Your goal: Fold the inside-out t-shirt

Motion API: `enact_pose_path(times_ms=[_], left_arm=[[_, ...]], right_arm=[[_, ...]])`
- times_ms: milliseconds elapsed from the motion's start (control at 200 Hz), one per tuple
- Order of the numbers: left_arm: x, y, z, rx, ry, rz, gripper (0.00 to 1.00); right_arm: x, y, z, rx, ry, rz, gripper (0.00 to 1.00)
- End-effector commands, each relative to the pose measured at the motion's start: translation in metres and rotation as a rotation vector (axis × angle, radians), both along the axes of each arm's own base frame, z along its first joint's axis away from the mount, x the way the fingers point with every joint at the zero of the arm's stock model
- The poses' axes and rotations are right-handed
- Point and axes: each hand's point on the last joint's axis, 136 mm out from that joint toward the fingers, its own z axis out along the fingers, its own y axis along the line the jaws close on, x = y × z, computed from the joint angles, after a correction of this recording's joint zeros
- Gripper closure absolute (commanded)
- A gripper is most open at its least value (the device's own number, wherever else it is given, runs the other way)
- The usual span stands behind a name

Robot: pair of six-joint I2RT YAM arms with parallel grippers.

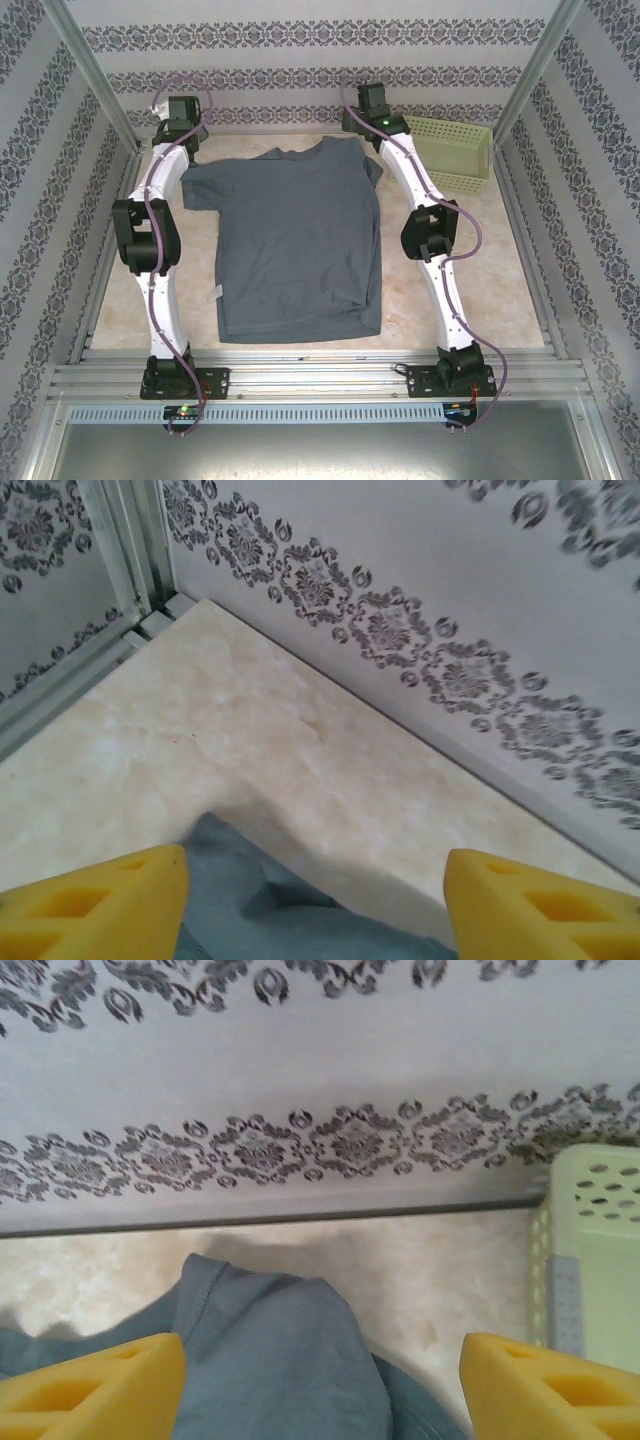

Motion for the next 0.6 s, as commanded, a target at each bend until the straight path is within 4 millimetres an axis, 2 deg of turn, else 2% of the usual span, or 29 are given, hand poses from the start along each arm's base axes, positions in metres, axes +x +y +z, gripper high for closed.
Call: enact_pose_path(times_ms=[0, 65, 90, 135, 235, 350, 435, 470, 475, 490, 525, 595], left_arm=[[-0.029, -0.014, 0.011, -0.103, 0.058, -0.04, 0.28], [-0.042, -0.032, 0.01, -0.153, 0.07, -0.076, 0.27], [-0.047, -0.04, 0.01, -0.166, 0.073, -0.095, 0.27], [-0.057, -0.056, 0.009, -0.18, 0.083, -0.126, 0.26], [-0.082, -0.083, 0.009, -0.206, 0.08, -0.165, 0.24], [-0.117, -0.109, 0.01, -0.256, 0.061, -0.21, 0.24], [-0.147, -0.132, 0.01, -0.239, 0.074, -0.269, 0.23], [-0.161, -0.144, 0.008, -0.23, 0.086, -0.3, 0.23], [-0.163, -0.145, 0.008, -0.228, 0.087, -0.305, 0.23], [-0.169, -0.151, 0.006, -0.226, 0.096, -0.321, 0.23], [-0.184, -0.16, 0.005, -0.225, 0.106, -0.349, 0.23], [-0.215, -0.183, -0.007, -0.222, 0.141, -0.423, 0.23]], right_arm=[[-0.038, 0.014, 0.058, 0.067, 0.003, 0.028, 0.27], [-0.06, 0.019, 0.06, 0.077, 0.041, 0.035, 0.26], [-0.07, 0.021, 0.069, 0.085, 0.036, 0.04, 0.26], [-0.088, 0.024, 0.072, 0.089, 0.046, 0.045, 0.26], [-0.134, 0.032, 0.068, 0.109, 0.092, 0.061, 0.25], [-0.195, 0.034, 0.058, 0.131, 0.146, 0.047, 0.25], [-0.241, 0.034, 0.036, 0.175, 0.2, 0.039, 0.24], [-0.261, 0.032, 0.024, 0.196, 0.227, 0.036, 0.25], [-0.265, 0.031, 0.014, 0.192, 0.25, 0.032, 0.25], [-0.273, 0.032, 0.008, 0.203, 0.265, 0.032, 0.25], [-0.291, 0.033, -0.001, 0.223, 0.283, 0.041, 0.25], [-0.325, 0.037, -0.021, 0.245, 0.329, 0.057, 0.25]])
